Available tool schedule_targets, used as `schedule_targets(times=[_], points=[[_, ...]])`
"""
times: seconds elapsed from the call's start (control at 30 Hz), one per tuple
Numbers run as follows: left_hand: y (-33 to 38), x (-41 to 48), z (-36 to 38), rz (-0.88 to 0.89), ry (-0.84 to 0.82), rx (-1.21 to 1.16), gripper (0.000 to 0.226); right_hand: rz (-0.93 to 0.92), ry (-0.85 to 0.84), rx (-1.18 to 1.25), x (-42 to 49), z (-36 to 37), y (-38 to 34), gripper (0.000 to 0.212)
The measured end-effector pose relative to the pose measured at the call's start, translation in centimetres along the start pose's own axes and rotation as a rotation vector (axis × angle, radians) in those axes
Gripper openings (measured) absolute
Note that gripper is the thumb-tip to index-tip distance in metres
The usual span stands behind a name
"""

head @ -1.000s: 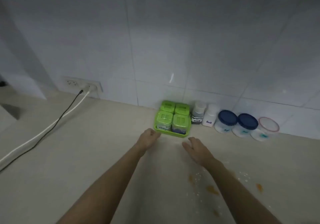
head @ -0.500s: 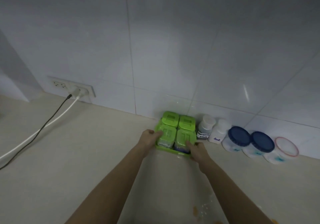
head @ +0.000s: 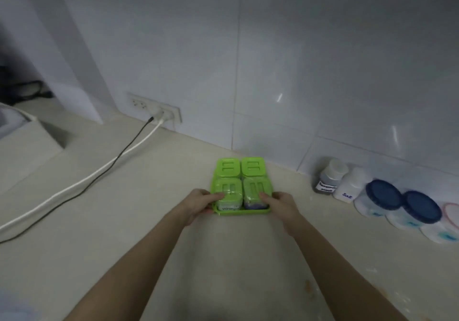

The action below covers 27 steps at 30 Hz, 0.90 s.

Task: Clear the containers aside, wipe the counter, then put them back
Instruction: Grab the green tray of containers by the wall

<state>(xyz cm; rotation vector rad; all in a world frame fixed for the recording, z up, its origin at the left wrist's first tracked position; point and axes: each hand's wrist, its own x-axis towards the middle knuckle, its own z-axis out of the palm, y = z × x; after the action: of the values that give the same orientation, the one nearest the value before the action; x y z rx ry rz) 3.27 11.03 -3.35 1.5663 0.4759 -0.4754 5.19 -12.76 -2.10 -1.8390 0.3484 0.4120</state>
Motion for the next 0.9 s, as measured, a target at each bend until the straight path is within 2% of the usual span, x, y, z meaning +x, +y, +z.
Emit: schedule_targets(times=[0.1,0.2,0.27,0.3,0.4,0.5,0.57,0.63,0.7,0.73,0.83,0.9], points=[[-2.2,-2.9,-4.3,-0.020,0.098,-0.081,0.046,-0.041,-0.089,-0.022,-1.0,4.7,-0.6,0.030],[-4.6,-6.4,-8.6,-0.028,0.196,-0.167,0.044,-0.106,-0.181,-0.016,-3.1,9.9,-1.7,0.012],[-6.2,-8.8,-10.8,-0.045,0.243,-0.200,0.045,-0.131,-0.236,-0.025,-4.3,12.8,-1.8,0.008],[-6.8,-9.8,-11.5,-0.058,0.265,-0.212,0.045,-0.134,-0.261,-0.032,-4.6,13.9,-1.6,0.012],[-8.3,-12.6,-13.1,-0.077,0.344,-0.242,0.045,-0.151,-0.313,-0.085,-4.6,16.8,0.1,0.046],[-9.3,-14.4,-13.5,-0.091,0.408,-0.252,0.045,-0.173,-0.305,-0.120,-5.4,18.2,1.1,0.052],[-9.2,-15.1,-13.3,-0.108,0.488,-0.133,0.050,-0.230,-0.292,-0.234,-7.1,18.1,-0.2,0.041],[-8.5,-15.1,-13.4,-0.095,0.696,0.236,0.055,-0.370,-0.302,-0.467,-7.6,17.5,-1.0,0.035],[-7.0,-15.1,-12.7,0.055,0.885,0.643,0.047,-0.492,-0.318,-0.688,-7.7,16.2,-1.3,0.035],[-5.9,-14.8,-11.9,0.167,0.907,0.747,0.039,-0.531,-0.321,-0.773,-7.6,15.2,-1.2,0.036],[-3.0,-12.6,-8.3,0.439,0.771,0.818,0.022,-0.530,-0.267,-0.899,-7.3,10.7,-0.3,0.039],[-1.6,-10.5,-5.1,0.531,0.617,0.858,0.018,-0.494,-0.197,-0.898,-7.1,6.6,0.2,0.039]])
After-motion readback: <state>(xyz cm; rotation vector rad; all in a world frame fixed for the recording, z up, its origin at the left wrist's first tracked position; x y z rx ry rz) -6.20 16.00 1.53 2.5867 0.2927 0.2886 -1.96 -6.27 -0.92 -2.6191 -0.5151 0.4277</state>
